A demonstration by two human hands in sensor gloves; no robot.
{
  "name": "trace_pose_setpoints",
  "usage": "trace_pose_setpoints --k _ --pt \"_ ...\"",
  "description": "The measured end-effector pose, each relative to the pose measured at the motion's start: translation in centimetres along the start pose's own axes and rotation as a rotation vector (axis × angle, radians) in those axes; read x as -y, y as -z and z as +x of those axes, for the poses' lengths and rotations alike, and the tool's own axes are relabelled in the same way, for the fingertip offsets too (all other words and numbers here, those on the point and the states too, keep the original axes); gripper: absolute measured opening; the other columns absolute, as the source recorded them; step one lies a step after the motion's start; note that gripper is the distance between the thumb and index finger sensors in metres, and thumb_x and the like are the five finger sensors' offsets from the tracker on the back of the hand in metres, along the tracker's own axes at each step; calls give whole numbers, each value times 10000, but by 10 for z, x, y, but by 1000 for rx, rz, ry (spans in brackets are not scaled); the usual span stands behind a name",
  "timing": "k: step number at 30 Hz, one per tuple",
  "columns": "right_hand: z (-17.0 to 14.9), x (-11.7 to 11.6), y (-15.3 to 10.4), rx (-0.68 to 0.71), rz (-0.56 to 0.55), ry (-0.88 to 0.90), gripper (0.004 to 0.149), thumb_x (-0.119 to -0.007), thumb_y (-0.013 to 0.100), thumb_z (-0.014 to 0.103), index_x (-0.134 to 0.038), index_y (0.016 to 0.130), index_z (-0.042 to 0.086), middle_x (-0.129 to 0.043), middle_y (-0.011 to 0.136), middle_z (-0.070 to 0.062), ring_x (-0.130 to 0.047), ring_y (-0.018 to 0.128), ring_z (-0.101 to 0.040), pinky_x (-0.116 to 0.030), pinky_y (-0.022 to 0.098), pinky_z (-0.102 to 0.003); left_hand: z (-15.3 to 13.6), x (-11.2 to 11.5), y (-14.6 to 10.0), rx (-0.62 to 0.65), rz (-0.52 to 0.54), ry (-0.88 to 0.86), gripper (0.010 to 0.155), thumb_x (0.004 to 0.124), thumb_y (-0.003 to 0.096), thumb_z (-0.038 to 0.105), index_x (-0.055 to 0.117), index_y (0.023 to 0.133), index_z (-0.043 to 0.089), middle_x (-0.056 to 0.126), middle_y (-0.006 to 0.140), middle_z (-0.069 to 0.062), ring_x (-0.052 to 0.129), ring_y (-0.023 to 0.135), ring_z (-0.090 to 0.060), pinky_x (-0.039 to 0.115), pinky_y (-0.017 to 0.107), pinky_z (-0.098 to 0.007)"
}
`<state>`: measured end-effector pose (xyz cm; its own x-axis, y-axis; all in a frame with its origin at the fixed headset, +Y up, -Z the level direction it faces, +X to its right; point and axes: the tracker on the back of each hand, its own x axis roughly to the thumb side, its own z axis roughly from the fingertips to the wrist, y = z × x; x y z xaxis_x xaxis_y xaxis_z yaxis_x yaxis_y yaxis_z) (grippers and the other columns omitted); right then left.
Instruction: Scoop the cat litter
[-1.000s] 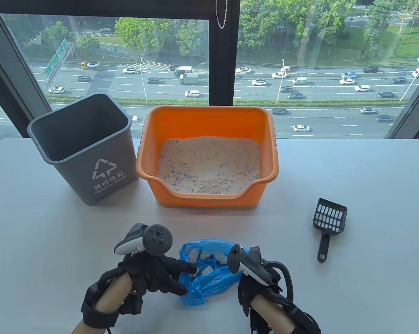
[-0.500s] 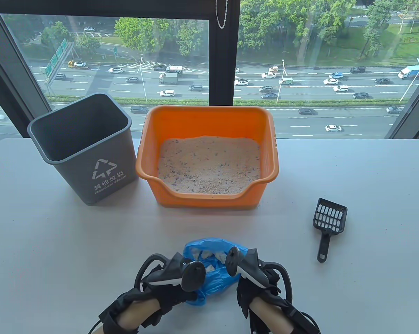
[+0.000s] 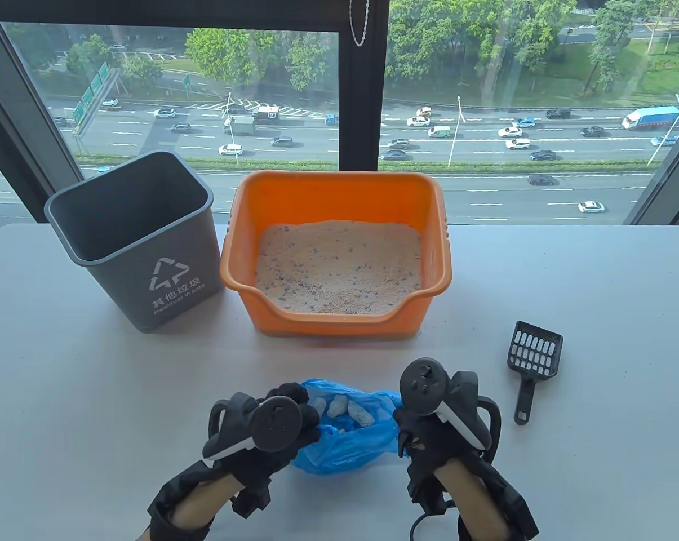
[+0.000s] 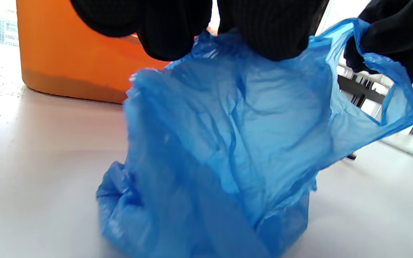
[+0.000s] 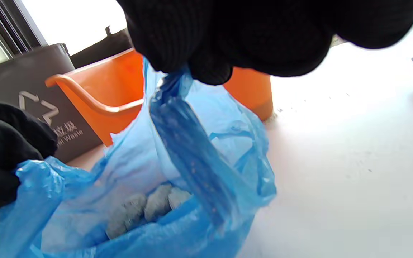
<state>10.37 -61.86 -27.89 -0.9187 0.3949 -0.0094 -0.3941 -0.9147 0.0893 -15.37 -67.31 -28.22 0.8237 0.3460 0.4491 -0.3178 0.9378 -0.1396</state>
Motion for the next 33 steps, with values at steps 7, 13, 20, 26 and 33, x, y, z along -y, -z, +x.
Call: trace_pose_setpoints --k 7,13,20,26,33 --pt "33 28 -6 135 -202 159 330 -847 387 263 -880 675 105 -842 663 -182 -881 407 -245 -745 339 -461 -36 -28 -4 141 152 -713 374 640 529 361 653 867 200 449 1108 -110 582 995 -365 596 660 -511" --pt "65 24 -11 310 -356 182 331 -861 392 295 -892 694 161 -832 719 -147 -887 465 -228 -743 391 -462 -46 -20 0 271 229 -1125 364 574 552 374 565 899 262 493 1133 -124 549 1041 -434 566 677 -567" --pt "76 18 -13 412 -348 162 331 -866 389 329 -898 703 230 -812 772 -138 -883 519 -229 -737 429 -473 -41 -16 15 263 189 -1125 353 493 547 470 444 896 486 820 963 14 794 951 -388 670 636 -546" --pt "62 22 -6 467 -284 209 333 -870 390 322 -898 710 233 -798 790 -154 -873 533 -245 -723 443 -484 -30 -18 37 105 265 -874 359 530 561 484 488 914 438 852 564 132 911 235 -17 805 282 -310" --pt "59 18 1 545 -136 266 337 -866 401 335 -885 732 274 -688 904 -199 -815 646 -292 -681 491 -489 -21 -7 40 83 314 -744 586 464 564 571 820 878 227 882 556 61 872 186 0 789 243 -289"
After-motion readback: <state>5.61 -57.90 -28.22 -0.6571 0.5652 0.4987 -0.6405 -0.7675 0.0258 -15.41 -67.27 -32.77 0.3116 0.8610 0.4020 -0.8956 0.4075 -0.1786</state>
